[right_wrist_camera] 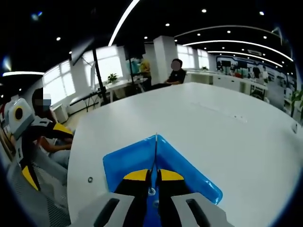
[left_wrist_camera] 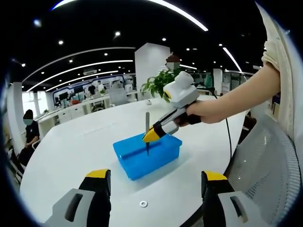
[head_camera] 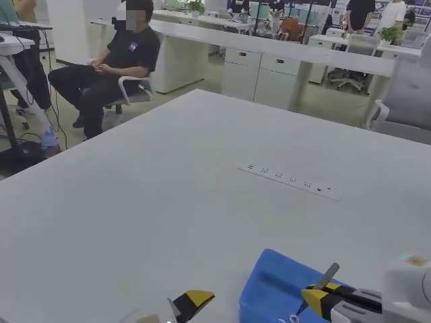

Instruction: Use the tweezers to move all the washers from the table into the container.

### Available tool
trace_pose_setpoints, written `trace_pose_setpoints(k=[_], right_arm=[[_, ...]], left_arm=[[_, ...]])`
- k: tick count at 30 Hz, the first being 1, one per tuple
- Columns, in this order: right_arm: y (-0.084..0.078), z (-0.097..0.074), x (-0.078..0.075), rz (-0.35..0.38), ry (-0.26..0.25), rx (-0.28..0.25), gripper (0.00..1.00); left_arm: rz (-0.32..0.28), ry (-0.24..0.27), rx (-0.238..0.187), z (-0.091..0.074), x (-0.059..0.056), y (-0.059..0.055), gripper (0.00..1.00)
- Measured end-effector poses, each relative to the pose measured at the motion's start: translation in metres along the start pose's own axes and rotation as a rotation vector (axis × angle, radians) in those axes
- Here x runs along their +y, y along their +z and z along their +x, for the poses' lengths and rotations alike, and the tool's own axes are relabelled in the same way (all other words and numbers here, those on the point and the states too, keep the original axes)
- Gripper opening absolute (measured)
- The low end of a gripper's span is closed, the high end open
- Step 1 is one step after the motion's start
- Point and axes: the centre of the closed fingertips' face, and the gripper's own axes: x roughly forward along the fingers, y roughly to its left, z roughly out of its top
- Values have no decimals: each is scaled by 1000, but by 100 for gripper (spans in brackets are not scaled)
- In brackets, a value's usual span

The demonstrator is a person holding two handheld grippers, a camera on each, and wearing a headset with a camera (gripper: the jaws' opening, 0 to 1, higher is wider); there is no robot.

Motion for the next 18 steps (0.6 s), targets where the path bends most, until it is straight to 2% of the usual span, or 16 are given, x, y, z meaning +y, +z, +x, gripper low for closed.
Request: trace_pose_setpoints(k=[10, 13, 18], right_arm=[[25, -19, 26, -28, 64, -82, 4], [33, -25, 42, -34, 93, -104, 3], [39, -24, 66, -36, 159, -127, 3]], left_arm=[[0, 1, -3, -1, 0, 1, 79], [1, -1, 0, 0, 0, 0, 79], [2, -2, -2, -1, 0, 1, 79]])
